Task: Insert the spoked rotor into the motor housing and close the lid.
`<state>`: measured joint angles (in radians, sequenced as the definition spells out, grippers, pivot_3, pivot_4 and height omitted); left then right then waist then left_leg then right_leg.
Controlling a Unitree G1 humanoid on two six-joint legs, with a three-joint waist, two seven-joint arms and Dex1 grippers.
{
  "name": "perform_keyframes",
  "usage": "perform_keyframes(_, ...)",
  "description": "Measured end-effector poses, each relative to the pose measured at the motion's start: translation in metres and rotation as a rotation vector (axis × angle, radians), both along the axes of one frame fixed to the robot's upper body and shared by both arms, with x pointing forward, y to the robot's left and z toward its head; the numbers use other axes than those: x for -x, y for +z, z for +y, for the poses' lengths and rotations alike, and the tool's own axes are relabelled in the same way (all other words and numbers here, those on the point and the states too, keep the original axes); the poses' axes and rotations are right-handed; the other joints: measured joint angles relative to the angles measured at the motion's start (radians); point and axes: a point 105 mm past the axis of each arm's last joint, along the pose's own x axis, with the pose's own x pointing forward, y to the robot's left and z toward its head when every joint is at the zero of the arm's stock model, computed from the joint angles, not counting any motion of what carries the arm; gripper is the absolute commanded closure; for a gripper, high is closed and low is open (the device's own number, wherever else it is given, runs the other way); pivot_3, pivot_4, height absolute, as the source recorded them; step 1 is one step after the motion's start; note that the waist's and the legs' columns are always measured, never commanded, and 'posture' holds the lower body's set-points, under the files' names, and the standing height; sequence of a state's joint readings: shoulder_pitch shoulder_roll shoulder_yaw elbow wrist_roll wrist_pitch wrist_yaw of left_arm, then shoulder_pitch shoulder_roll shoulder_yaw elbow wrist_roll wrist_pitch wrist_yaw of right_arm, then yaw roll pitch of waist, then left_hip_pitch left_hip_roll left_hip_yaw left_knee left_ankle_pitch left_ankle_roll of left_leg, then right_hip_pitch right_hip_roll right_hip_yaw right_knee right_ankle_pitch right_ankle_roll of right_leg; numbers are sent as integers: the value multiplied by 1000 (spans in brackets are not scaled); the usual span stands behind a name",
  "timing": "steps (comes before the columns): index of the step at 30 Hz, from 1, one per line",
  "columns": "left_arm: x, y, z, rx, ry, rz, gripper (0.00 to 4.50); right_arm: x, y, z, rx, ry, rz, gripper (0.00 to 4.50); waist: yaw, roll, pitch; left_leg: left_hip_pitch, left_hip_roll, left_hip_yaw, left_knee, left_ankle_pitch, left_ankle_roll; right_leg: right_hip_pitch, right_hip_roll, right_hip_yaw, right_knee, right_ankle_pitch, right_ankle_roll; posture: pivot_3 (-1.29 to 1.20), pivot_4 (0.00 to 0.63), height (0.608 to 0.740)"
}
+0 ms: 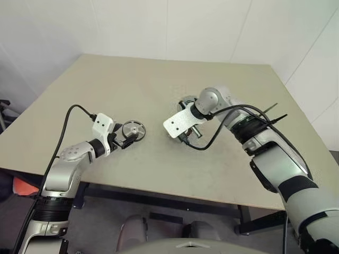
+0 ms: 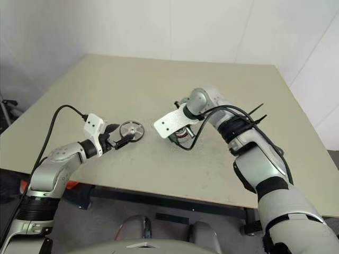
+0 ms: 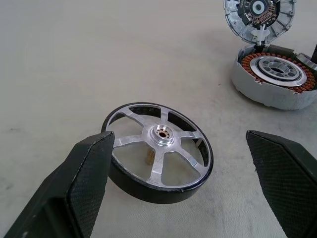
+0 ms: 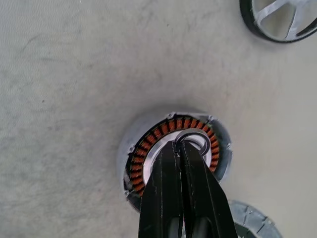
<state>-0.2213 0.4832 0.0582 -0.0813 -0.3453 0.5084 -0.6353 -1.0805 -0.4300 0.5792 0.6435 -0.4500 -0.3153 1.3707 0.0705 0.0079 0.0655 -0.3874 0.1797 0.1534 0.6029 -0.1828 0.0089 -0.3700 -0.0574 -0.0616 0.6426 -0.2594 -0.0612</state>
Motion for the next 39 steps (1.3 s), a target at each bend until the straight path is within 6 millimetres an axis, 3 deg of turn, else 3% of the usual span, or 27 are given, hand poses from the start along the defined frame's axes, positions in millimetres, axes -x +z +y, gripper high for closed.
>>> perform_keyframes(11,-3,1,-8,2,-24,-9,0,-22,2,2,15,-59,-72,4479,-1,0,0,-1,0,0,0,0,0,-1,0,0,0,0,0,0,0,740)
perform_keyframes(15,-1,-4,-6,1,-16,6,0,-29,-7,-1,43,-86,-75,4479,-1,0,0,-1,0,0,0,0,0,-1,0,0,0,0,0,0,0,740)
perform_keyframes(24,2,-4,-3,-2,-2,2,0,-28,-18,-8,82,-73,-61,4479,-1,1,1,-3,0,0,0,0,0,-2,0,0,0,0,0,0,0,740)
perform_keyframes(39,2,-4,-3,-4,-1,1,0,-27,-18,-10,96,-54,-60,4479,-1,1,1,-3,0,0,0,0,0,-2,0,0,0,0,0,0,0,740)
